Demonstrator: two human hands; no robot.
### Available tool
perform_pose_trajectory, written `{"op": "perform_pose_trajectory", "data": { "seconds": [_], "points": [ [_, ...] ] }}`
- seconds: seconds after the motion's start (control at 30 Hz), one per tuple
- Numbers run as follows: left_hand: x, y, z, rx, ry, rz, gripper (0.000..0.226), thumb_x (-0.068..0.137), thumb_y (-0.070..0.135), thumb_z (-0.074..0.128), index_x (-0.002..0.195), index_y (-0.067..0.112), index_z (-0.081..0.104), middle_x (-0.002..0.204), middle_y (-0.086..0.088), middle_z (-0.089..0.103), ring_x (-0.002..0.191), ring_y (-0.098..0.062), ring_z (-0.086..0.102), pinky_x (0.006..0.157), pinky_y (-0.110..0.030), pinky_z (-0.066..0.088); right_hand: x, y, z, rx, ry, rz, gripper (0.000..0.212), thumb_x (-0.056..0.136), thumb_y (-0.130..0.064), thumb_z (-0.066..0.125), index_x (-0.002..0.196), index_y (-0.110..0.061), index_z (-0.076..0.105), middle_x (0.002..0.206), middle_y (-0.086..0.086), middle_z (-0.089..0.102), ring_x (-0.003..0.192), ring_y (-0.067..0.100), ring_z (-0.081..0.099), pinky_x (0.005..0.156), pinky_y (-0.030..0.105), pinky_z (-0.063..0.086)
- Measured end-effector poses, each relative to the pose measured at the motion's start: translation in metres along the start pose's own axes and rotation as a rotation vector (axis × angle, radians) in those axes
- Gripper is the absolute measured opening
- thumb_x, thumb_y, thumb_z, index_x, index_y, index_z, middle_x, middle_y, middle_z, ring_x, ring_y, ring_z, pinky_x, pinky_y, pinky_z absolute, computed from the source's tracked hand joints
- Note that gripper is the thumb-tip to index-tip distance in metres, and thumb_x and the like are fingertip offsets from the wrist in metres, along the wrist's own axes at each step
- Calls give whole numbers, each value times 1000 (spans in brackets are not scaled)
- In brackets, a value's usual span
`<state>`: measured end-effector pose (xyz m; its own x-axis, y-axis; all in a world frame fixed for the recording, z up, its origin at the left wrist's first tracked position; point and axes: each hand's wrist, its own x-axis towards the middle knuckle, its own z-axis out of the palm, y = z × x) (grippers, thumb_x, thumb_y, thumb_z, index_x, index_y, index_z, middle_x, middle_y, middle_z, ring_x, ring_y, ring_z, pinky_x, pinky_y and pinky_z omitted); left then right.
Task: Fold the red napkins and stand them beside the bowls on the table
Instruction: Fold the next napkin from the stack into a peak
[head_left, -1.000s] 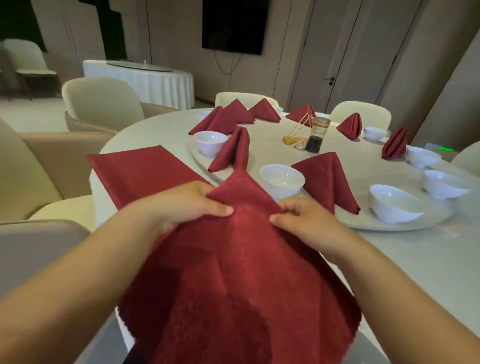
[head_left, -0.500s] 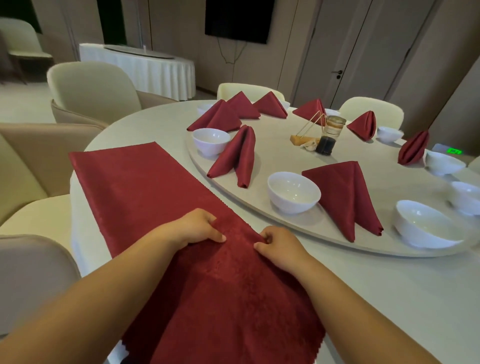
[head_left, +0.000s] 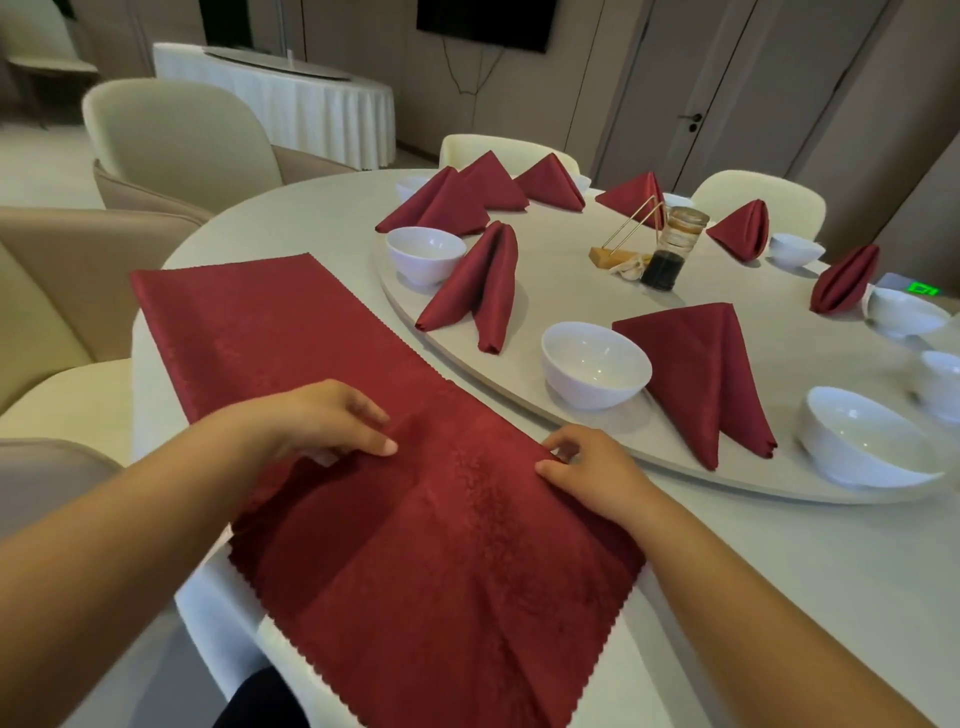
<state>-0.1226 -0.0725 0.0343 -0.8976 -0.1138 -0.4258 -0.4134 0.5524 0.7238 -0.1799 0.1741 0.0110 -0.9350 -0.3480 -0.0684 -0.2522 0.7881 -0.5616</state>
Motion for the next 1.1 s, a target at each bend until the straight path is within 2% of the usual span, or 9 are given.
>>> {"op": "perform_pose_trajectory", "data": {
  "seconds": [0.1, 0.2, 0.27, 0.33, 0.5, 0.77, 0.9, 0.93, 1.1],
  "points": [
    [-36, -24, -10, 44, -49, -43, 31, 75, 25, 75, 102, 22, 59, 91, 0, 62, 81, -11, 56, 59, -18, 47, -19, 19, -16, 40, -23, 22, 16, 84, -16, 64, 99, -13, 61, 86, -6, 54, 86, 11, 52, 72, 18, 36],
    [-67, -42, -17, 26, -65, -39, 64, 25, 43, 81, 84, 21, 68, 68, 5, 69, 65, -8, 63, 53, -17, 50, -36, 34, -29, 120, -51, 60, 8, 83, -9, 65, 86, -14, 59, 77, -7, 54, 68, 4, 50, 55, 5, 38],
    [-77, -52, -18, -30, -56, -38, 68, 8, 42, 88, 72, 23, 72, 59, 5, 67, 52, -3, 61, 46, -16, 47, -44, 40, -35, 168, -64, 91, 11, 83, -6, 64, 78, -14, 60, 77, -2, 57, 63, 3, 50, 51, 2, 37],
    [-83, -53, -14, -44, -37, -46, 42, 33, 32, 92, 69, 23, 74, 62, 3, 68, 52, -3, 61, 47, -17, 49, -52, 41, -38, 217, -91, 119, 15, 85, -3, 61, 74, -14, 59, 71, -2, 57, 58, 4, 49, 46, 2, 35],
    [-85, -51, -2, -31, -21, -64, 5, 82, 5, 67, 87, 6, 68, 60, 2, 65, 50, -7, 59, 46, -18, 47, -61, 40, -42, 241, -126, 132, 20, 87, -1, 57, 71, -13, 59, 62, -3, 55, 39, -6, 47, 41, 4, 34],
    [-81, -68, -4, -91, 27, -93, 8, 85, 1, 60, 83, 5, 67, 61, 2, 68, 51, -8, 62, 45, -18, 49, -61, 39, -37, 178, -129, 104, 20, 87, 3, 53, 76, -12, 60, 68, -5, 57, 57, 2, 49, 45, 1, 35],
    [-79, -70, -8, -140, 66, -59, 10, 73, 10, 69, 83, 7, 69, 67, -5, 67, 58, -13, 61, 45, -17, 50, -59, 38, -38, 205, -144, 118, 19, 88, 3, 49, 81, -11, 61, 71, -5, 59, 61, 2, 50, 44, 1, 35],
    [-79, -69, -7, -133, 81, -52, 4, 78, 4, 67, 79, 7, 69, 64, -4, 67, 54, -11, 62, 45, -17, 50, -59, 39, -37, 206, -138, 115, 20, 87, 4, 50, 78, -11, 61, 71, -4, 59, 61, 2, 50, 44, 0, 35],
    [-73, -81, 1, -77, 197, 108, 29, 79, -15, 59, 64, 10, 66, 51, 0, 64, 42, -4, 57, 46, -12, 47, -57, 42, -26, 184, -40, 78, 29, 82, 12, 52, 65, -12, 56, 63, -1, 54, 55, 5, 49, 46, 2, 36]
  ]
}}
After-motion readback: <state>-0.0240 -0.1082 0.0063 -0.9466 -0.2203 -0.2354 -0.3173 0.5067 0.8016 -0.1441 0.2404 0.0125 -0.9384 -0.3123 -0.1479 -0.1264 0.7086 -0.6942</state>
